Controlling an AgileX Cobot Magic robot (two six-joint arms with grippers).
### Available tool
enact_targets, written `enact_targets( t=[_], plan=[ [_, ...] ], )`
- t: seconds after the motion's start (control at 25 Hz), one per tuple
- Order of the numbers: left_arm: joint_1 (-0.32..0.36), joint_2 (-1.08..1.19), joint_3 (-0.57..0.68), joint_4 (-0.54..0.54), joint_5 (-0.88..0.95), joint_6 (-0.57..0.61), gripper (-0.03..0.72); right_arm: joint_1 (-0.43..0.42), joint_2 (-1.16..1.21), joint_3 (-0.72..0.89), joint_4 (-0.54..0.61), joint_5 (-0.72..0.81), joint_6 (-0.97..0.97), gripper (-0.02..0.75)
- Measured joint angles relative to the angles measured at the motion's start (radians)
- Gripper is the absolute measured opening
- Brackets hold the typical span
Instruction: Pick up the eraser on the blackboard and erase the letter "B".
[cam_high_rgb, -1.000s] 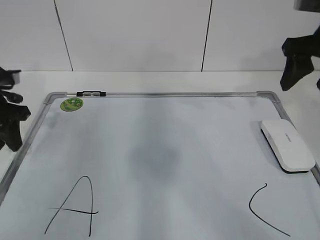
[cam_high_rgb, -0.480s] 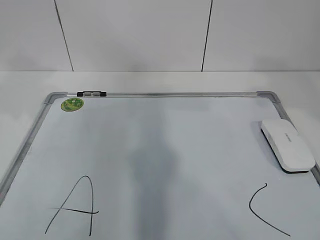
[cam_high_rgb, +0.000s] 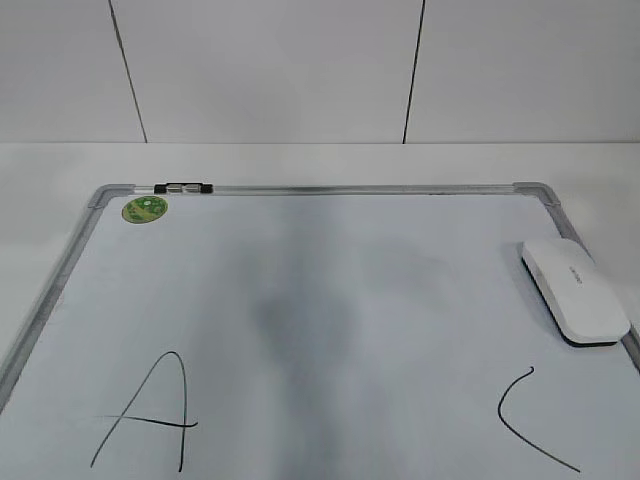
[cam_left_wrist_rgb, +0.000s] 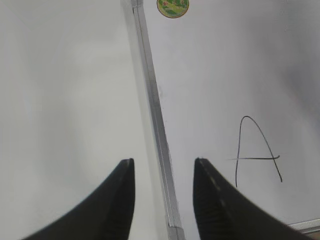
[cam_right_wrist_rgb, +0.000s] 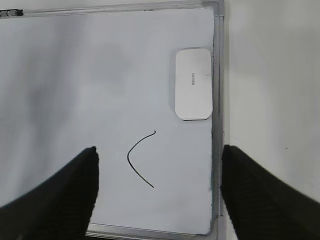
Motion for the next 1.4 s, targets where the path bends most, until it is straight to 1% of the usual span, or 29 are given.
enact_targets(
  t=[0.16, 0.28, 0.48, 0.76, 0.96, 1.04, 1.16, 1.4],
  plan=[
    [0.0, -0.189, 0.101, 0.0, 0.007, 0.0, 0.293, 0.0, -0.144, 0.1, -0.072, 0.006, 0.0, 0.585],
    [0.0, -0.33, 0.17, 0.0, 0.013, 0.0, 0.272, 0.0, -0.235, 0.176, -0.119, 0.008, 0.0, 0.585],
    [0.0, -0.538, 0.278, 0.0, 0.022, 0.0, 0.246, 0.0, -0.381, 0.286, -0.126, 0.01, 0.0, 0.585],
    [0.0, -0.775, 0.473, 0.0, 0.026, 0.0, 0.245, 0.0, -0.609, 0.439, -0.129, 0.009, 0.0, 0.585],
    [0.0, -0.95, 0.572, 0.012, 0.03, 0.004, 0.244, 0.0, -0.767, 0.509, -0.129, 0.006, 0.0, 0.585],
    [0.0, -1.01, 0.606, 0.021, 0.025, 0.004, 0.244, 0.0, -0.782, 0.537, -0.129, 0.003, 0.0, 0.585],
    [0.0, -1.038, 0.63, 0.031, -0.007, 0.004, 0.244, 0.0, -0.787, 0.571, -0.137, -0.005, -0.002, 0.585],
    [0.0, -1.038, 0.668, 0.069, -0.114, 0.006, 0.244, 0.0, -0.787, 0.6, -0.147, -0.072, -0.008, 0.585]
  ],
)
